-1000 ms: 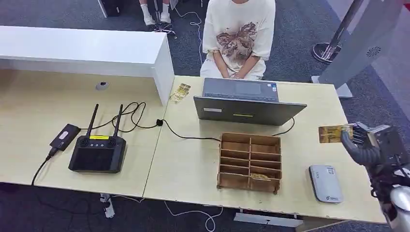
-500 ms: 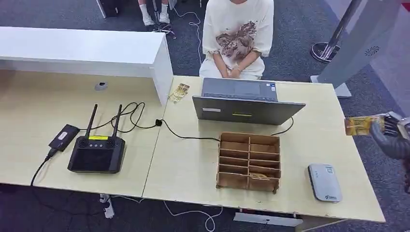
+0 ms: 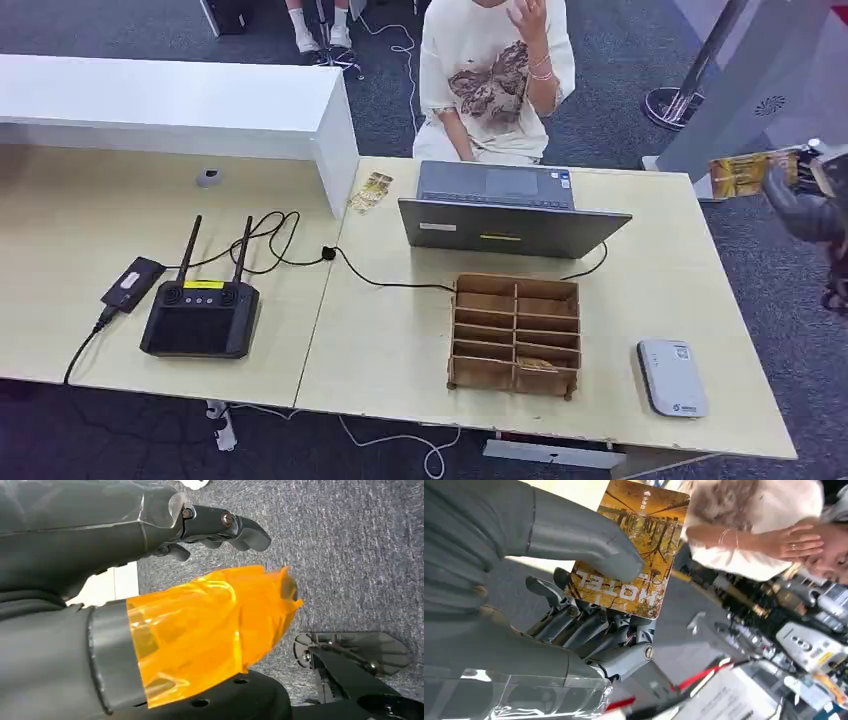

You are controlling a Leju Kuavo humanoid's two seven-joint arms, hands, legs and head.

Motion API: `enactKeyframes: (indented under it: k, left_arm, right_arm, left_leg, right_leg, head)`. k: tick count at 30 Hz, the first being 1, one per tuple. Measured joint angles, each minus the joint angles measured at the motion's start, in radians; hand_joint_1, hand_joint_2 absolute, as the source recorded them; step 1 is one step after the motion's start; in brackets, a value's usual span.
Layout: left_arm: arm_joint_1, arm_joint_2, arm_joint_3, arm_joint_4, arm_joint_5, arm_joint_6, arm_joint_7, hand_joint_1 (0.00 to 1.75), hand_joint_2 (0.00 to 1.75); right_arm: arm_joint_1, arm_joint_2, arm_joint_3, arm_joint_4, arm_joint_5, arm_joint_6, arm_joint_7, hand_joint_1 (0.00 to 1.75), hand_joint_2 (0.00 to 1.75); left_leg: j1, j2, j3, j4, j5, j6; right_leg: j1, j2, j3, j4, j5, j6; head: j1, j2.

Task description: Pass the card to the sensor for recognition and then transmit it.

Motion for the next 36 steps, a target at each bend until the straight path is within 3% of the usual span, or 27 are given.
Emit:
enactKeyframes:
  k: [5, 10, 21, 36]
  left_arm:
    - [-0.006, 0.0, -0.009, 0.0, -0.013, -0.019, 0.011, 0.0, 0.0]
    - [-0.007, 0.004, -0.024, 0.0, -0.026, -0.044, 0.021, 0.0, 0.0]
    - [-0.009, 0.011, -0.04, 0.0, -0.027, -0.057, 0.017, 0.0, 0.0]
    - [-0.005, -0.011, -0.049, 0.0, -0.04, -0.055, 0.023, 0.0, 0.0]
  right_arm:
    - [-0.162, 0.067, 0.121, 0.096, 0.223, -0.099, 0.055, 1.75, 1.75]
    - [-0.284, 0.161, 0.221, 0.188, 0.35, -0.14, 0.097, 1.75, 1.75]
    - [-0.394, 0.344, 0.359, 0.341, 0.633, -0.202, 0.128, 1.75, 1.75]
    - [-0.473, 0.4, 0.416, 0.447, 0.731, -0.155, 0.156, 1.75, 1.75]
  left_leg:
    - [0.0, 0.001, 0.002, 0.0, 0.001, -0.001]
    - [0.001, 0.0, 0.002, 0.0, 0.002, -0.002]
    - [0.001, -0.002, 0.001, 0.0, 0.002, -0.002]
    - [0.001, -0.003, 0.001, 0.0, 0.002, -0.002]
  right_leg:
    - [0.0, 0.001, 0.0, 0.0, 0.001, 0.0]
    - [0.001, 0.0, 0.0, 0.001, 0.001, -0.001]
    - [0.001, -0.002, 0.0, 0.001, 0.0, -0.001]
    - [0.0, -0.002, 0.0, 0.0, 0.001, 0.0]
  head:
    - [0.0, 0.0]
    - [0.0, 0.0]
    - [0.0, 0.0]
    - [0.0, 0.0]
